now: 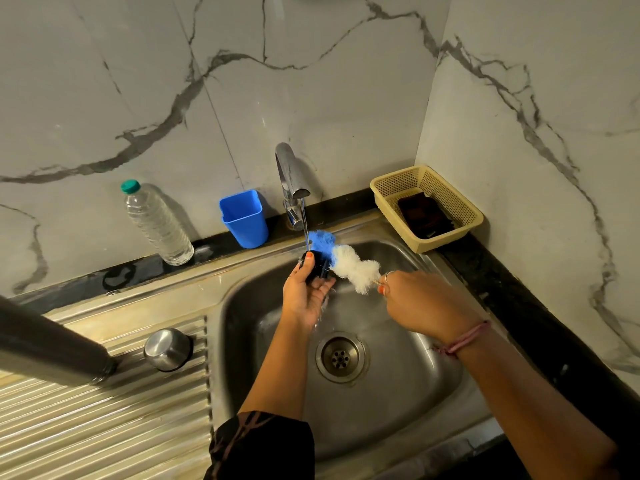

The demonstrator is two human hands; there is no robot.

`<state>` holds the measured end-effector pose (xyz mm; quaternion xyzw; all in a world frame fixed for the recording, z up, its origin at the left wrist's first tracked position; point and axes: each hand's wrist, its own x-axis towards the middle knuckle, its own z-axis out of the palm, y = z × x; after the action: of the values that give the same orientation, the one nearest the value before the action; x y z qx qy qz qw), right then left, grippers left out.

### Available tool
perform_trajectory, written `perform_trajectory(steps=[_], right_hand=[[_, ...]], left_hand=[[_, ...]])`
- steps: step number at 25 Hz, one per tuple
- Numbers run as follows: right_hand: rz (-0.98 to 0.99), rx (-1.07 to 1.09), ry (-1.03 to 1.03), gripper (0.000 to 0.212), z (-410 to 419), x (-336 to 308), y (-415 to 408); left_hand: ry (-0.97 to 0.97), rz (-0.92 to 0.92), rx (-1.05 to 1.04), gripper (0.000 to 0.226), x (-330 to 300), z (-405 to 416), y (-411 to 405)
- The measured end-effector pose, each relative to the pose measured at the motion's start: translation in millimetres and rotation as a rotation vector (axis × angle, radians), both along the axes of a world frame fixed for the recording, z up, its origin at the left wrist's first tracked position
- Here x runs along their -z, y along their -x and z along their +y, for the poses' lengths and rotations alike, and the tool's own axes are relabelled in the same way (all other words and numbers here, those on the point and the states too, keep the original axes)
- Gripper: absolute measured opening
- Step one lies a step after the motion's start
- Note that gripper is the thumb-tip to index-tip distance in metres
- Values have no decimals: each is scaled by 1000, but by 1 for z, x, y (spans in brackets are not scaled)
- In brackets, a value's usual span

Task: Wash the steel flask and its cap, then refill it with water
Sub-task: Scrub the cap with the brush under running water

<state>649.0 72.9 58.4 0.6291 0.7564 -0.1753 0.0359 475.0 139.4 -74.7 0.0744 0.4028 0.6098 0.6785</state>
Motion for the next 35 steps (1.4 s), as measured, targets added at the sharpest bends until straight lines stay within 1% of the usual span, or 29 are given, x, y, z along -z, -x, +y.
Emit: perform_trajectory(steps=[2, 5, 6, 9, 11, 14, 16, 19, 21, 24, 26, 27, 30, 33, 35], right_hand=[[15, 21, 28, 32, 1, -2, -3], [34, -9, 1, 24, -7, -2, -10], [49, -24, -3, 26, -8, -3, -9], [33, -34, 1, 24, -1, 5, -7], [40, -2, 19, 22, 4, 10, -5], [74, -23, 52, 24, -2, 10, -9], [76, -33, 51, 22, -4, 8, -12], [94, 21, 53, 20, 10, 15, -13], [160, 93, 61, 27, 19, 28, -16], [269, 166, 29, 31, 19, 46, -22], [341, 232, -12, 32, 15, 53, -26], [365, 265, -26, 33, 15, 56, -30], [414, 329, -29, 31, 18, 64, -36], [447, 335, -60, 29, 21, 71, -35], [481, 338, -71, 27, 23, 75, -32]], left_hand=[[22, 16, -19, 36, 0, 0, 2], [71, -19, -113, 24, 4, 3, 6], [82, -24, -125, 23, 7, 4, 7], [73, 18, -62, 33, 7, -1, 4], [68, 46, -38, 35, 8, -6, 3], [102, 37, -98, 41, 12, -2, 8], [116, 78, -102, 45, 17, 1, 13], [58, 206, 20, 47, 13, -1, 11], [20, 339, 77, 51, 11, 0, 10], [-13, 662, 155, 62, 3, 10, 17], [-63, 861, 264, 76, -7, 17, 27], [-94, 928, 321, 86, -13, 21, 31], [-153, 1065, 453, 107, -28, 37, 43], [-175, 1149, 529, 117, -33, 54, 46], [-170, 1160, 547, 119, -35, 64, 46]])
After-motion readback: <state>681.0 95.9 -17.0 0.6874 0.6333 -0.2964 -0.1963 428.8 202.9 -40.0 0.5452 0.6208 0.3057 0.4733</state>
